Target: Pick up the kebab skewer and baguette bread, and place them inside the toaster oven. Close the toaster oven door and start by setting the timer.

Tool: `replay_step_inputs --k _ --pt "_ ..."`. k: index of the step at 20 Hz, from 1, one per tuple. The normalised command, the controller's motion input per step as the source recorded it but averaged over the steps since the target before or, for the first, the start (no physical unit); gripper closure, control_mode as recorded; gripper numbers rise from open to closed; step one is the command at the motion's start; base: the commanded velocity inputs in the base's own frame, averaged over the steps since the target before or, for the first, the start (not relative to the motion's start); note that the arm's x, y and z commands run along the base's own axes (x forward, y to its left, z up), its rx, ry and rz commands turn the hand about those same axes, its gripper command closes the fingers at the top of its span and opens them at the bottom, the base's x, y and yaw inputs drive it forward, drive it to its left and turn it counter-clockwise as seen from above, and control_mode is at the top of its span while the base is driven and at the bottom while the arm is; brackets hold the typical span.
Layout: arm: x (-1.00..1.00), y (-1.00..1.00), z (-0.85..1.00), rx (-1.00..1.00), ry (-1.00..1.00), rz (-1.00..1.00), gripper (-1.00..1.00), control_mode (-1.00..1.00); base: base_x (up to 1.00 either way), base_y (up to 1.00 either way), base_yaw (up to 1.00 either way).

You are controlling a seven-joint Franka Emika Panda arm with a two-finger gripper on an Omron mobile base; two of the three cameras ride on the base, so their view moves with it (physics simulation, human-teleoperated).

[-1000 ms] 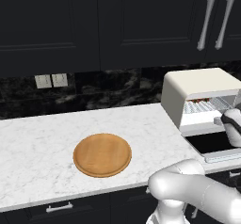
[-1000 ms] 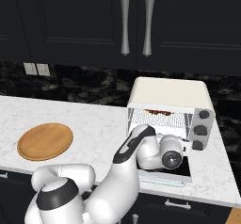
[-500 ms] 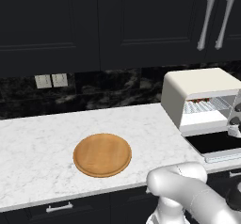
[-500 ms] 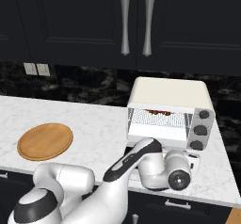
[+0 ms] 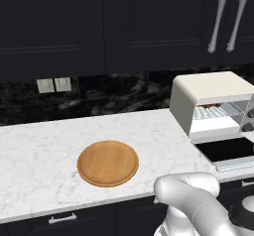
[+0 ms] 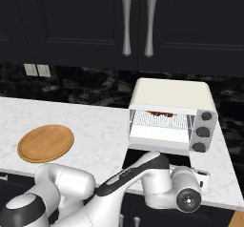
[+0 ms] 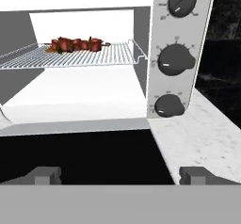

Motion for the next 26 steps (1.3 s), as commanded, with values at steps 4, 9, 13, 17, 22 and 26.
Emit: replay_step_inputs --k 4,9,13,17,22,26 --pt "-0.42 -0.01 -0.36 0.0 0.01 0.0 -1.0 -1.0 0.0 0.0 0.0" --pt "-0.43 0.0 -0.4 0.0 0.04 0.0 -1.0 -1.0 0.0 0.0 0.0" --pt "-0.36 0.0 -0.26 0.0 0.05 0.01 -1.0 -1.0 0.0 0.0 0.0" --pt "-0.13 0.0 -0.15 -0.01 0.03 0.02 -1.0 -1.0 0.0 0.0 0.0" --pt "0.0 0.0 -0.1 -0.01 0.0 0.03 -1.0 -1.0 0.0 0.0 0.0" --pt "0.0 0.01 -0.1 -0.02 0.0 0.04 -1.0 -1.0 0.0 0.0 0.0"
